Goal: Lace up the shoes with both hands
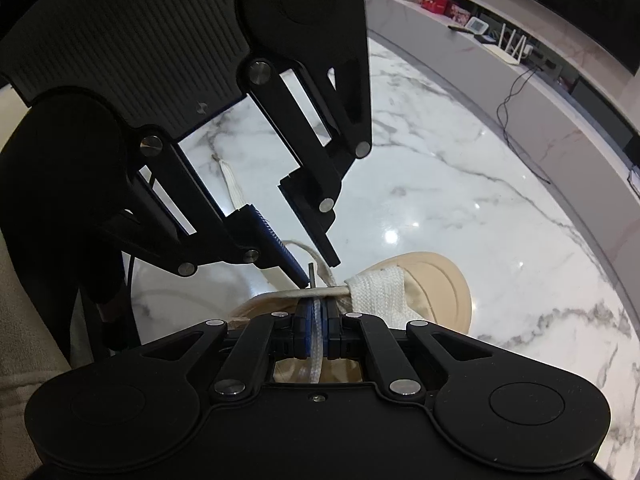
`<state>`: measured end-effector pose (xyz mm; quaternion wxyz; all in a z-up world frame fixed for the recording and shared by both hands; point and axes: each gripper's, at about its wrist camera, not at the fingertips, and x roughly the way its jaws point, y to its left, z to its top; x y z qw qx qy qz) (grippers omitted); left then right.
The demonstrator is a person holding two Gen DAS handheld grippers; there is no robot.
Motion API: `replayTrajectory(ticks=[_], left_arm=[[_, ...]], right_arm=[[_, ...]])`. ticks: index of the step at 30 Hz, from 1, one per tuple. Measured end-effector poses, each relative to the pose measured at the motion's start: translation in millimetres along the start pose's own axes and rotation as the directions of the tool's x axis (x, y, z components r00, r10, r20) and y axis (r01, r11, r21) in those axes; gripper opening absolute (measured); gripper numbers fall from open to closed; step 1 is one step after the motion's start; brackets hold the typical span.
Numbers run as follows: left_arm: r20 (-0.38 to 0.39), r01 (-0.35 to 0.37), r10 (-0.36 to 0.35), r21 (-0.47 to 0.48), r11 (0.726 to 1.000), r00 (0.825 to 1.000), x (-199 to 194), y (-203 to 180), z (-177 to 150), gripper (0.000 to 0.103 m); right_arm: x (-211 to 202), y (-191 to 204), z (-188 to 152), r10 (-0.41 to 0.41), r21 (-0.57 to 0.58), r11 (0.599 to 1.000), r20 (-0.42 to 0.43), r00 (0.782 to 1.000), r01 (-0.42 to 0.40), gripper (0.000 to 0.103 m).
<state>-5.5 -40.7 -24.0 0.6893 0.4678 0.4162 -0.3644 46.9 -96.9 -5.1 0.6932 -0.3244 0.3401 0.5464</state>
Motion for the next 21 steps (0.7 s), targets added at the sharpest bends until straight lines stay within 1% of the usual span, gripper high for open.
replayTrajectory(ticks=[4, 6, 11, 14, 15, 17, 18, 21], left_arm=[[-0.006, -0.010, 0.010, 0.041, 0.999, 1.000, 2.4, -10.2, -1.8, 0.006], [-0.004, -0.015, 0.015, 0.035, 0.999, 1.000, 3.7, -13.5, -3.3, 0.003], [0.002, -0.033, 0.033, -0.011, 0.999, 0.999, 6.5, -22.0, -7.7, 0.003], [0.004, -0.033, 0.033, -0.066, 0.997, 0.999, 6.2, -25.1, -11.8, 0.002], [-0.001, -0.034, 0.034, -0.090, 0.995, 0.999, 5.8, -25.6, -12.2, 0.002], [-0.012, -0.039, 0.038, -0.123, 0.992, 0.999, 3.1, -23.8, -13.8, 0.002], [-0.015, -0.042, 0.041, -0.133, 0.990, 0.999, 1.7, -24.0, -16.1, 0.002], [-0.032, -0.060, 0.055, -0.173, 0.983, 0.998, -4.3, -25.6, -28.8, 0.002]], right_arm=[[-0.4, -0.8, -0.2, 0.006, 0.009, 1.000, 0.004, 1.000, -0.006, 0.003], [-0.4, -0.8, -0.3, 0.007, 0.016, 1.000, 0.005, 1.000, -0.007, 0.003], [-1.7, 0.4, -1.6, -0.004, 0.034, 0.999, 0.008, 1.000, 0.004, 0.003], [-7.3, 2.4, -3.6, -0.017, 0.044, 0.999, 0.018, 1.000, 0.016, 0.005], [-9.5, 3.2, -4.4, -0.021, 0.047, 0.999, 0.023, 1.000, 0.020, 0.006], [-16.4, 3.8, -7.6, -0.036, 0.059, 0.998, 0.032, 0.999, 0.034, 0.015], [-19.8, 4.0, -9.4, -0.046, 0.066, 0.997, 0.036, 0.998, 0.043, 0.022], [-31.4, 5.9, -16.7, -0.073, 0.094, 0.993, 0.043, 0.996, 0.069, 0.023]])
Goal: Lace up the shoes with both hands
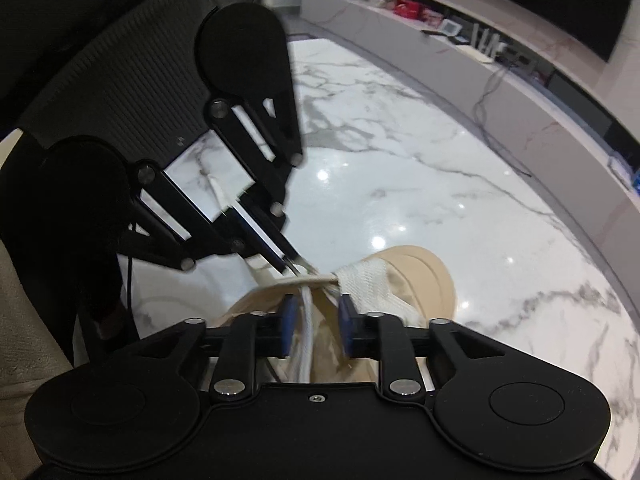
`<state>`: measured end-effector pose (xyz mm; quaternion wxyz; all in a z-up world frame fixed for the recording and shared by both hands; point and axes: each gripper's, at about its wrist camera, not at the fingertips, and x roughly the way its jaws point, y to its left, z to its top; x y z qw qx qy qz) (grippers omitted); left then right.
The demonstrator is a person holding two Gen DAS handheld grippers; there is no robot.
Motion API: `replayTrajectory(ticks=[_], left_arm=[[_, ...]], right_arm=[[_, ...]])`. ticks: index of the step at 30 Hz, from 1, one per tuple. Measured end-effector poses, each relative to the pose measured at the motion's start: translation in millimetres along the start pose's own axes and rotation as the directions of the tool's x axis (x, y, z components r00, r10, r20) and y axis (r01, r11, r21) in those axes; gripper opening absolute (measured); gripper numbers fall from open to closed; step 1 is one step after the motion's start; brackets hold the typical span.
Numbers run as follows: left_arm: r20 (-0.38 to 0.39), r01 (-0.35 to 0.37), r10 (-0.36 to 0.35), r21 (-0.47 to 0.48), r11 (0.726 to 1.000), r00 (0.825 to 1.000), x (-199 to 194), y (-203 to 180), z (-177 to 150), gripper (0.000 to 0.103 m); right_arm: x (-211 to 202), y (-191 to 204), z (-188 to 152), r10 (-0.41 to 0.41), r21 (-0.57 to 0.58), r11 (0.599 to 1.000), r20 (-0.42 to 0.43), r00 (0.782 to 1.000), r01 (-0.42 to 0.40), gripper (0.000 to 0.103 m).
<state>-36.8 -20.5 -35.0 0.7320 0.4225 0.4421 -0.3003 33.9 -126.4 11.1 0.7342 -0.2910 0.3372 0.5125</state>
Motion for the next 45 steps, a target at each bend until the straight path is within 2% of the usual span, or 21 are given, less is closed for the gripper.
replayTrajectory(ticks=[3, 8, 12, 15, 18, 24, 28, 34, 37, 39, 41, 45], left_arm=[[-0.025, -0.023, 0.022, -0.045, 0.999, 0.999, -16.7, 11.4, -1.3, 0.002], [-0.096, -0.072, 0.058, -0.147, 0.987, 0.994, -30.9, 22.0, -21.9, 0.002], [-0.100, -0.090, 0.075, -0.160, 0.983, 0.992, -43.8, 28.1, -13.8, 0.002], [-0.070, -0.082, 0.073, -0.130, 0.988, 0.995, -45.5, 34.1, -7.0, 0.005], [-0.058, -0.099, 0.096, -0.068, 0.993, 0.994, -45.4, 21.8, -3.4, 0.008], [0.004, -0.109, 0.109, -0.011, 0.994, 0.994, -24.9, 21.6, 6.0, 0.015], [0.026, -0.102, 0.100, 0.097, 0.990, 0.995, -11.3, 14.8, 16.8, 0.016], [0.026, -0.097, 0.094, 0.176, 0.979, 0.995, 3.7, 13.4, 28.7, 0.016], [0.036, -0.079, 0.074, 0.182, 0.980, 0.997, 7.1, 13.9, 32.5, 0.016], [0.041, -0.069, 0.063, 0.167, 0.984, 0.997, 10.2, 14.9, 34.6, 0.008], [0.029, -0.057, 0.053, 0.131, 0.990, 0.998, 13.5, 18.1, 35.7, 0.004], [0.013, -0.047, 0.046, 0.069, 0.996, 0.999, 16.1, 24.3, 33.6, 0.003]], right_arm=[[-12.7, -0.5, -9.6, -0.025, 0.037, 0.999, 0.005, 1.000, 0.025, 0.023], [-25.0, 0.1, -19.0, -0.065, 0.074, 0.995, -0.010, 0.998, 0.065, 0.023], [-27.7, 2.6, -20.6, -0.064, 0.078, 0.995, -0.013, 0.998, 0.064, 0.023], [-24.8, 3.3, -15.6, -0.057, 0.074, 0.996, -0.009, 0.998, 0.058, 0.023], [-26.7, 7.7, -16.4, -0.061, 0.082, 0.995, -0.021, 0.998, 0.063, 0.024], [-28.7, 5.4, -19.3, -0.084, 0.130, 0.988, -0.032, 0.996, 0.088, 0.024], [-27.8, 3.9, -21.6, -0.089, 0.142, 0.985, -0.037, 0.995, 0.093, 0.024], [-29.4, -1.4, -24.9, -0.065, 0.165, 0.984, -0.027, 0.998, 0.069, 0.024], [-30.1, -6.0, -25.8, -0.064, 0.173, 0.983, -0.024, 0.998, 0.067, 0.024], [-29.1, -8.8, -26.6, -0.065, 0.181, 0.981, -0.028, 0.998, 0.069, 0.024], [-27.4, -11.6, -27.8, -0.065, 0.189, 0.979, -0.033, 0.997, 0.071, 0.024], [-25.9, -14.1, -29.6, -0.067, 0.197, 0.978, -0.038, 0.997, 0.074, 0.024]])
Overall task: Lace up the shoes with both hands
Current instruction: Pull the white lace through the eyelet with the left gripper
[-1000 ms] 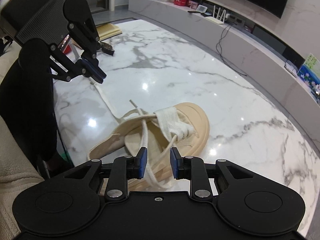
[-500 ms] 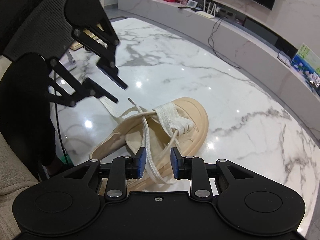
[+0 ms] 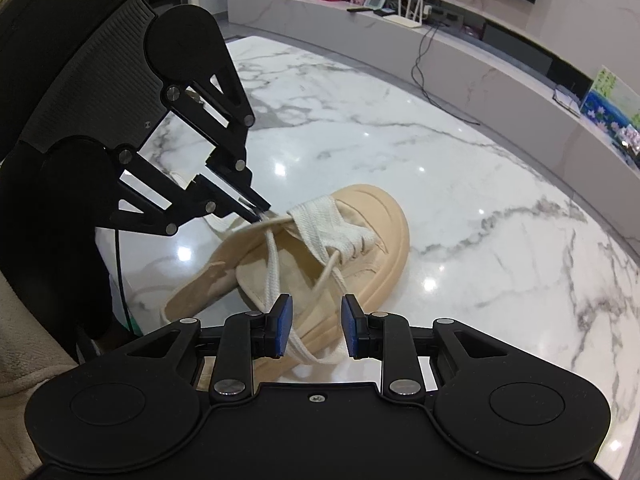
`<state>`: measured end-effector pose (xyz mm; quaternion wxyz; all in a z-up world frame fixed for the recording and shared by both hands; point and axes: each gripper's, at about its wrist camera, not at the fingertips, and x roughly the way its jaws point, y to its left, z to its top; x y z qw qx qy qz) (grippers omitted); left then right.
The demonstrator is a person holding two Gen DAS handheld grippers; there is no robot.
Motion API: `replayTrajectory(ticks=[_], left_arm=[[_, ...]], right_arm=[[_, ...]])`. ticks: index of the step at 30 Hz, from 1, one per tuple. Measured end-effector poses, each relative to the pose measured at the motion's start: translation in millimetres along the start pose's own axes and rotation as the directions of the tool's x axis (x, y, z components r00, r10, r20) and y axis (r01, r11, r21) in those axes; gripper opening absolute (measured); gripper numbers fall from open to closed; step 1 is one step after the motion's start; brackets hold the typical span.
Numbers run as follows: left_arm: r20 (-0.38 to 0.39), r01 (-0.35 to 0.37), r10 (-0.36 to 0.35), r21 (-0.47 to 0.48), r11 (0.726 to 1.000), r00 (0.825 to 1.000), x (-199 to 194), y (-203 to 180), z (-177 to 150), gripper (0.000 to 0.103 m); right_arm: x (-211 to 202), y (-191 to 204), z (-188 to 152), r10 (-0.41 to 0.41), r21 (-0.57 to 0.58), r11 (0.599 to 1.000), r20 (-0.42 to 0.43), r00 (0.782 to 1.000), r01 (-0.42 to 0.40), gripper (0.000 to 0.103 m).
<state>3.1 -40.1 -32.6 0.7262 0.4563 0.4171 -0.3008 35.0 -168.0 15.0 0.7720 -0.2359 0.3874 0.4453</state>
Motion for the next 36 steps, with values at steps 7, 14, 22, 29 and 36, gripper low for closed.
replayTrajectory(ticks=[7, 14, 22, 29, 36], left_arm=[[-0.089, -0.040, 0.029, -0.123, 0.992, 0.996, -8.5, 11.0, -29.4, 0.003], [-0.196, -0.071, 0.026, -0.223, 0.972, 0.980, -23.6, 7.3, -71.8, 0.002], [-0.228, -0.109, 0.044, -0.280, 0.954, 0.973, -45.3, -3.2, -90.4, 0.001], [-0.099, -0.075, 0.053, -0.238, 0.968, 0.994, -49.7, -5.3, -59.4, 0.020], [-0.013, -0.050, 0.048, -0.193, 0.980, 0.999, -31.9, -0.1, -30.3, 0.020]], right_arm=[[-1.7, 0.2, -1.4, -0.010, -0.002, 1.000, 0.011, 1.000, 0.010, 0.024], [-6.0, 5.3, -1.9, -0.004, -0.011, 1.000, 0.024, 1.000, 0.004, 0.025], [7.5, 14.4, 9.1, -0.025, -0.053, 0.998, 0.001, 1.000, 0.025, 0.019], [3.3, 23.4, 12.6, -0.056, -0.143, 0.988, 0.003, 0.998, 0.056, 0.020], [6.3, 19.5, 11.9, -0.056, -0.136, 0.989, -0.041, 0.998, 0.050, 0.021]])
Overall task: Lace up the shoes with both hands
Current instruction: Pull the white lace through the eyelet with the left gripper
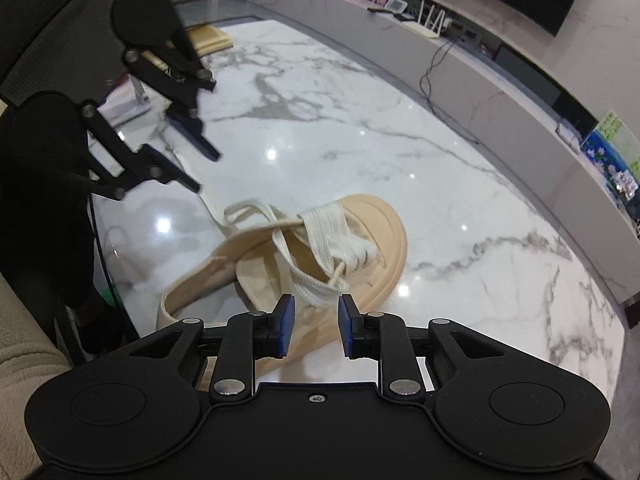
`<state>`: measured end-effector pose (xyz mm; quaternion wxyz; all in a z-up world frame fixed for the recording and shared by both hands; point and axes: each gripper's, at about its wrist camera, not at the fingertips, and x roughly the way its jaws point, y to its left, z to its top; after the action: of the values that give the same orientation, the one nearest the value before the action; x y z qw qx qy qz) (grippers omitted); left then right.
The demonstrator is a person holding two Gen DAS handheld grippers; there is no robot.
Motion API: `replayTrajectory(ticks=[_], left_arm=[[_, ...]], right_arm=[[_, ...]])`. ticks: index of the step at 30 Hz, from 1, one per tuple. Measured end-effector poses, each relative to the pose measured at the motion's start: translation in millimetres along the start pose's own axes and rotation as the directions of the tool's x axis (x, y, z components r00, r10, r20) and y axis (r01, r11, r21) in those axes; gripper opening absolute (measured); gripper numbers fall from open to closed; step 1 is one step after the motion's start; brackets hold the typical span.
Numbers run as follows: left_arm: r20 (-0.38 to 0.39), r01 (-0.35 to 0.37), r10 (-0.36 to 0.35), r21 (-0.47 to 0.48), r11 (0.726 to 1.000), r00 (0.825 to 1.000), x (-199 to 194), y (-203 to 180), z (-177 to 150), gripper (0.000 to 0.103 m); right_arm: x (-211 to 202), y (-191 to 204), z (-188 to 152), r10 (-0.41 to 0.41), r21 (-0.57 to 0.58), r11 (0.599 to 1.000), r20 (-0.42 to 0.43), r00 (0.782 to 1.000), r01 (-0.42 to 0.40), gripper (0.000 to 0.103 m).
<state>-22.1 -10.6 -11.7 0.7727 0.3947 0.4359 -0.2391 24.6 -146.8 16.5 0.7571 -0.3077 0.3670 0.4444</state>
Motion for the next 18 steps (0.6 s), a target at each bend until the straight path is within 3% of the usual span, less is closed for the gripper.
replayTrajectory(ticks=[7, 10, 18], left_arm=[[0.038, 0.028, -0.028, 0.009, 1.000, 0.999, 19.9, 4.8, 13.6, 0.020], [0.049, 0.042, -0.041, -0.009, 0.999, 0.998, 22.7, 8.2, 15.7, 0.004], [0.019, 0.051, -0.050, -0.063, 0.997, 0.999, 17.1, 11.5, 8.9, 0.002]], right_arm=[[5.6, -3.3, -1.2, 0.024, 0.022, 0.999, -0.010, 1.000, -0.024, 0.021], [8.8, -4.4, -2.1, 0.031, 0.031, 0.999, -0.013, 0.999, -0.030, 0.021], [11.8, -6.4, -2.7, 0.042, 0.039, 0.998, -0.015, 0.999, -0.041, 0.021]])
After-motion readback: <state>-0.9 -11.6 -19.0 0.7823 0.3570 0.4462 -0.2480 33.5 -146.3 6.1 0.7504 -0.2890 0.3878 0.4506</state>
